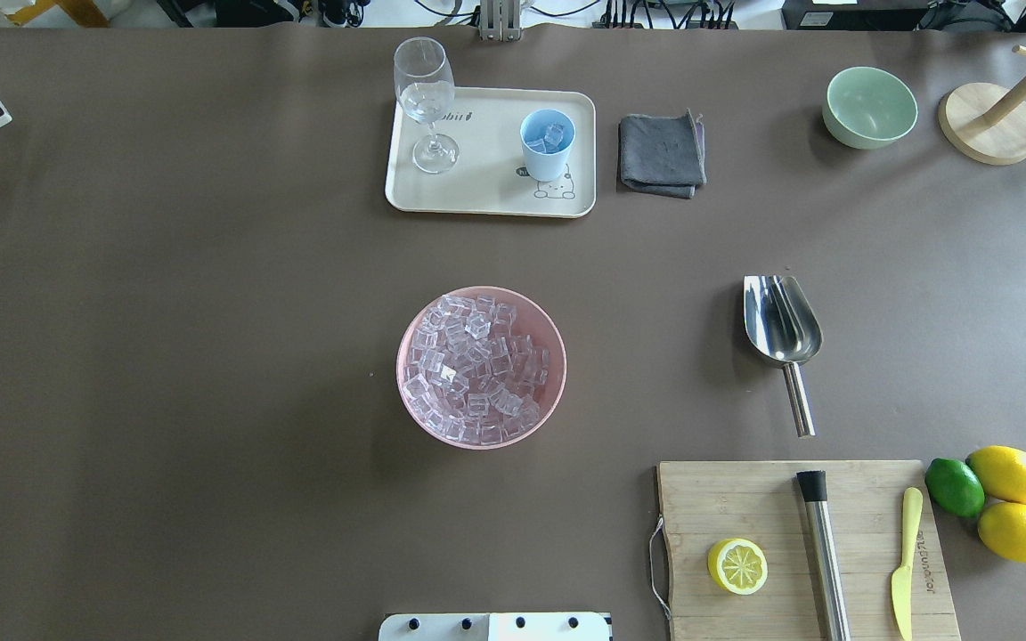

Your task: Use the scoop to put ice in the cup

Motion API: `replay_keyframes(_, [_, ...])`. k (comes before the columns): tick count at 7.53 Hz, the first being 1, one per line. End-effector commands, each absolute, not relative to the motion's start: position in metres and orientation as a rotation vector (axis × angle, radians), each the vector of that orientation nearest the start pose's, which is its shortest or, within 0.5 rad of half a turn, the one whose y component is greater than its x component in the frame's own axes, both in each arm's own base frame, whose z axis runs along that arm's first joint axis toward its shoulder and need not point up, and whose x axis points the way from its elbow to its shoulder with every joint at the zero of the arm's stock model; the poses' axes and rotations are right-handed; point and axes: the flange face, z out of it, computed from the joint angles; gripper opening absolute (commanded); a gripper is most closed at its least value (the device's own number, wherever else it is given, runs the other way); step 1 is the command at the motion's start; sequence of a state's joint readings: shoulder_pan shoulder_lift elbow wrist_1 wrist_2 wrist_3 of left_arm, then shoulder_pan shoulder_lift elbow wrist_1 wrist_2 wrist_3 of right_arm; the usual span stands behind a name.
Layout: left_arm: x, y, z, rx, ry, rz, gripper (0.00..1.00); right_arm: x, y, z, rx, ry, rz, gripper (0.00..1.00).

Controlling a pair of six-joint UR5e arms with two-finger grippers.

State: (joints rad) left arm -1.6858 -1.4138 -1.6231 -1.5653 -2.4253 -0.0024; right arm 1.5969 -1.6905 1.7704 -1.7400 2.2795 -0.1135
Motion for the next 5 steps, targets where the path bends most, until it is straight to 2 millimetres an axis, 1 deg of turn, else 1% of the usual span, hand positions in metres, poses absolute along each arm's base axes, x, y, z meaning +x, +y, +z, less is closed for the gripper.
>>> replay_keyframes(1, [-0.1076, -0.4082, 0.6918, -0.039, 0.860, -0.156, 0.98, 0.0797, -0.4303, 0.6366, -0.034, -0.712, -0.053, 1.00])
replay_keyframes(2, [-0.1107, -0.4076, 0.6868, -0.031, 0.860, -0.164, 0.98, 0.0798, -0.4314, 0.6349, -0.028, -0.712, -0.055, 1.00])
replay_keyframes(4, [-0.1092, -0.4053, 0.6897, -0.041, 0.849, -0.163, 0.98, 0.0796, -0.4317, 0.6351, -0.025, -0.713, -0.056, 1.00])
replay_keyframes(5, [-0.1127, -0.4064, 0.6906, -0.036, 0.848, -0.168, 0.98, 0.0798, -0.4314, 0.6374, -0.029, -0.712, -0.057, 1.00])
